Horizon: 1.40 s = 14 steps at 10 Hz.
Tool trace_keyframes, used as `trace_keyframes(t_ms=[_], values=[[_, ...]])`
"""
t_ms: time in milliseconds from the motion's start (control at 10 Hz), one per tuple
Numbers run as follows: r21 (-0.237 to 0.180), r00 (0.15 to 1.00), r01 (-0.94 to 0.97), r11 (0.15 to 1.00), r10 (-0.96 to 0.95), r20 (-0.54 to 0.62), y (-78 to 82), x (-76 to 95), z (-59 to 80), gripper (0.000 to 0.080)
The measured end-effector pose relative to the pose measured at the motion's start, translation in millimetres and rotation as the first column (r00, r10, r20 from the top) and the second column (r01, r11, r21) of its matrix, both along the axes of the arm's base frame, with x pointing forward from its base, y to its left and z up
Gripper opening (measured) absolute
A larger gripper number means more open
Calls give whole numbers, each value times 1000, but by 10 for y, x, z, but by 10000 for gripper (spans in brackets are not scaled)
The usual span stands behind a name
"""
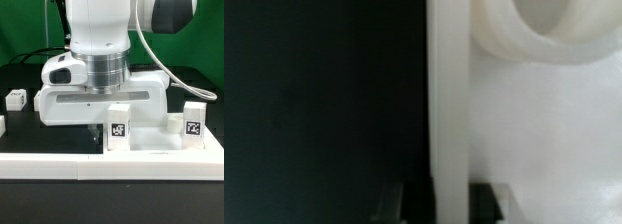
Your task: Assemble square table
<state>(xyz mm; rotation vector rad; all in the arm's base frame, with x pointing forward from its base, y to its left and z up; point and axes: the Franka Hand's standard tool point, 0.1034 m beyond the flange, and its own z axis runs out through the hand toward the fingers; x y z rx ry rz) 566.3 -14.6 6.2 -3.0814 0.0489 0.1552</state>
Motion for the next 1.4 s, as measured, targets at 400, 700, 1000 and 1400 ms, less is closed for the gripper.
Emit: trace_keyframes(t_ms=[400,700,1000,1400], values=[[0,1000,2,1000,-2,0,-10,-1,0,48],[0,1000,0,1000,0,0,-16,-1,0,48],[11,995,-104,995,104,4,-67,-6,0,48],[18,876,-482,876,481,32,-234,38,33,48]])
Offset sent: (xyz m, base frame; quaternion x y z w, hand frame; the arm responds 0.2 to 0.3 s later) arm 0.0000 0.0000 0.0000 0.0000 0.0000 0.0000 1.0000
